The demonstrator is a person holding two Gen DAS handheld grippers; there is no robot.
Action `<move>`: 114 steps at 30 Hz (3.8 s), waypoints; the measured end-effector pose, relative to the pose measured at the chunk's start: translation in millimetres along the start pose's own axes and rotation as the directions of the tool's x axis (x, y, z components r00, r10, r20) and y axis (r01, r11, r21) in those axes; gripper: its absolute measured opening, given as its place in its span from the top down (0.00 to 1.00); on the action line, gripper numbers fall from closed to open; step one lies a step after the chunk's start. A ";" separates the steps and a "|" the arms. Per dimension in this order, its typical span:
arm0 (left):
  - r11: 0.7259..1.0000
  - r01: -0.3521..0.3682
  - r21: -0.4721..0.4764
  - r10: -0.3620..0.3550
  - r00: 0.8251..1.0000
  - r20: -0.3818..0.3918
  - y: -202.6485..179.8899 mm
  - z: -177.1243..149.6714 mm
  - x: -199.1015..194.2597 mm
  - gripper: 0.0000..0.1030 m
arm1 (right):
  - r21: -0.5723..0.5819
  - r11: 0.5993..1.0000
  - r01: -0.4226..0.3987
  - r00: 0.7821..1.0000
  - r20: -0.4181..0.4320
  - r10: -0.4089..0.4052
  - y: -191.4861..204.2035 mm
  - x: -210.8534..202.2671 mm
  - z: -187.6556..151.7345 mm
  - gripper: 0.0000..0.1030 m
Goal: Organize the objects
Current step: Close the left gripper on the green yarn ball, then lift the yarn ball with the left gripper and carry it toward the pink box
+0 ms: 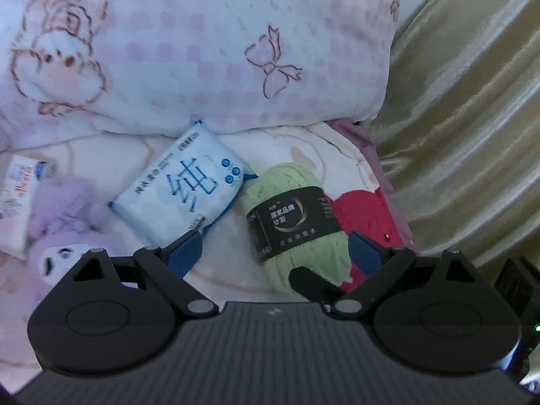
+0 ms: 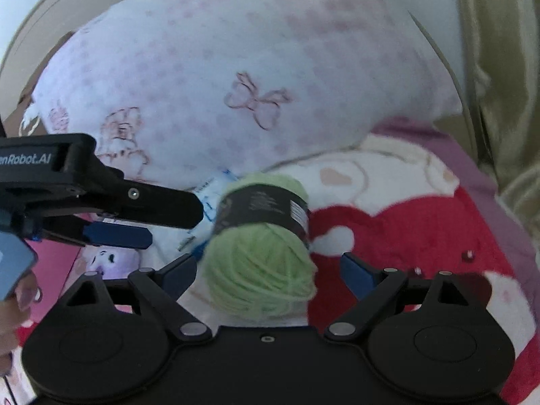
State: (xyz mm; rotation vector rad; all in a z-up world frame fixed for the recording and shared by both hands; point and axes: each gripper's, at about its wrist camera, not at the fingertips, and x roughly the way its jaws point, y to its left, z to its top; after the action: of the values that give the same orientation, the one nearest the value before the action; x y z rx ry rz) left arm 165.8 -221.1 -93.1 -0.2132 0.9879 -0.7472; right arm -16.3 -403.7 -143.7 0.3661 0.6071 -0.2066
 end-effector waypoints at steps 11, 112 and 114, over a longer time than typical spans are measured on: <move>0.984 0.071 -0.163 -0.077 0.997 -0.033 15.5 -10.6 39.6 0.19 | 0.140 0.986 -0.092 0.993 -0.055 0.101 -15.1 9.9 -3.0 0.10; 0.990 -0.001 -0.141 0.000 1.000 -0.010 19.3 -74.5 -62.6 0.60 | -0.130 0.985 -0.113 0.992 -0.076 0.104 90.6 -37.1 -36.6 0.43; 0.989 -0.004 -0.145 0.002 1.000 -0.012 22.4 -76.5 -67.9 0.60 | -0.144 0.982 -0.125 0.990 -0.082 0.114 95.1 -38.6 -37.7 0.43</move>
State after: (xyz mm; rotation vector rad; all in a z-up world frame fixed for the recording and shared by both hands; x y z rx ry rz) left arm 91.6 -147.6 -100.2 -0.3337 1.0545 -0.6753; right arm -38.7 -298.6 -123.5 0.2655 0.6666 -0.0323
